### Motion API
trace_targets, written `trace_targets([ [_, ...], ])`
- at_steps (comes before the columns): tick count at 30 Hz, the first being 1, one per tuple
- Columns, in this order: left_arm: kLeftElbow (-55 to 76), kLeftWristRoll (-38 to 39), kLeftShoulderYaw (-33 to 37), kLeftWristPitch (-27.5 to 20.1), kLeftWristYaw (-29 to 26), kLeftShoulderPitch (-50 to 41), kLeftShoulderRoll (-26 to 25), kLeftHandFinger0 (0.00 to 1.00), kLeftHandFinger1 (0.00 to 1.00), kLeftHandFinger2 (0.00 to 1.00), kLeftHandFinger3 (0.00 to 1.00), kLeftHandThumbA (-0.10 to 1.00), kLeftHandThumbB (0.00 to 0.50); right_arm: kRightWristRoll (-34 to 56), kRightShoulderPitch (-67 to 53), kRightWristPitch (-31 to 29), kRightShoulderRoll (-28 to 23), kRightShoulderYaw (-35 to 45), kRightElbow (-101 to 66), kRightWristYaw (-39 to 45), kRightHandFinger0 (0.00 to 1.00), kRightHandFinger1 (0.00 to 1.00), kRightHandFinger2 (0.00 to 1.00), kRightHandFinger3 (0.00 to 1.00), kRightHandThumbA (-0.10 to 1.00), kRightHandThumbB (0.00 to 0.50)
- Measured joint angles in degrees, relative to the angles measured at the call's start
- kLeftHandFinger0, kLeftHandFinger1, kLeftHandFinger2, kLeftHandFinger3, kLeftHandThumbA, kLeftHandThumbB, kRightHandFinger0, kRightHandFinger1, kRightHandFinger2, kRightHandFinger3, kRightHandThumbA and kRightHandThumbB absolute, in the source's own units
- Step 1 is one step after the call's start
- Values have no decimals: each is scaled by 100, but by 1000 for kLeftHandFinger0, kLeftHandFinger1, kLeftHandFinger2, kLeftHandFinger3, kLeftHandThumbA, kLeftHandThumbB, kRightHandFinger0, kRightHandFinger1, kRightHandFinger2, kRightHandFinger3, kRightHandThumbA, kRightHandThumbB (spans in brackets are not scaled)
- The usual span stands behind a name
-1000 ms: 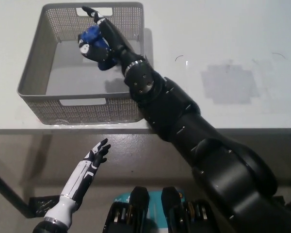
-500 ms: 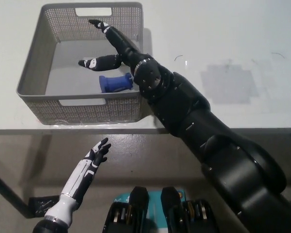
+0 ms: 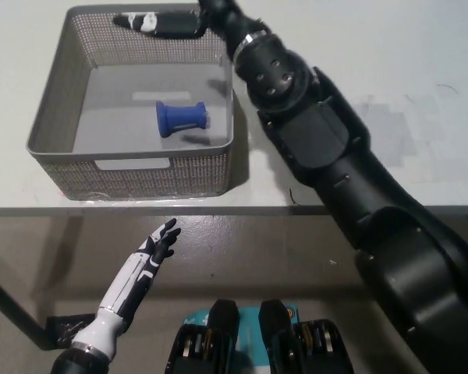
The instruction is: Use the right hand to pick up a chess pieces and put it into a container on the left hand side
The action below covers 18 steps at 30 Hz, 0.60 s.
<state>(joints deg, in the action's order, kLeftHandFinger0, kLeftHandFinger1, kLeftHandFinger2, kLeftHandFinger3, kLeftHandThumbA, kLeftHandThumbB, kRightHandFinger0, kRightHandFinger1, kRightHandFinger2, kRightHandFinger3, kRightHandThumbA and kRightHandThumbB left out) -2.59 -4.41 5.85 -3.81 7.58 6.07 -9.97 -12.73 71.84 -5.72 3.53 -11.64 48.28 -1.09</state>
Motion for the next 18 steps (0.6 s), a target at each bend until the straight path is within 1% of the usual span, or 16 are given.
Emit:
trace_targets([
  [2,-1,0,0,3,0,-2,0,1000,1000,1000,1000,1000,163,7,-175,66,-64,68,-433,15,1000,1000,1000,1000,1000,373],
  [3,-1,0,1,6,0,-3,0,1000,1000,1000,1000,1000,169,9,-290,100,-99,100,-664,20,1000,1000,1000,1000,1000,378],
  [5,-2,0,2,9,0,-4,0,1000,1000,1000,1000,1000,175,13,-523,171,-167,149,-1086,31,1000,1000,1000,1000,1000,358],
  [8,-4,1,2,16,-1,-11,0,1000,1000,1000,1000,1000,176,26,-965,260,-287,260,-1717,41,1000,1000,1000,1000,1000,355],
  [9,-4,1,1,18,-1,-12,0,1000,1000,1000,1000,1000,176,36,-1097,289,-317,309,-1928,43,1000,1000,1000,1000,1000,336],
  [12,-4,1,2,23,-1,-28,1,1000,1000,1000,1000,1000,180,90,-1657,381,-450,463,-2579,52,1000,1000,1000,1000,1000,357],
  [13,-4,1,1,25,-1,-38,0,1000,1000,1000,1000,1000,179,109,-1883,397,-491,515,-2790,55,1000,1000,1000,1000,1000,345],
  [16,-4,2,1,26,-1,-75,1,1000,1000,1000,1000,1000,171,151,-2659,431,-660,700,-3523,63,1000,1000,1000,1000,1000,357],
  [17,-4,2,1,26,-1,-91,1,1000,1000,1000,1000,1000,165,168,-2916,434,-711,743,-3706,67,1000,1000,1000,1000,1000,346],
  [18,-4,3,1,26,-1,-101,1,1000,1000,1000,1000,1000,164,180,-3071,434,-745,755,-3828,69,1000,1000,1000,1000,1000,317],
])
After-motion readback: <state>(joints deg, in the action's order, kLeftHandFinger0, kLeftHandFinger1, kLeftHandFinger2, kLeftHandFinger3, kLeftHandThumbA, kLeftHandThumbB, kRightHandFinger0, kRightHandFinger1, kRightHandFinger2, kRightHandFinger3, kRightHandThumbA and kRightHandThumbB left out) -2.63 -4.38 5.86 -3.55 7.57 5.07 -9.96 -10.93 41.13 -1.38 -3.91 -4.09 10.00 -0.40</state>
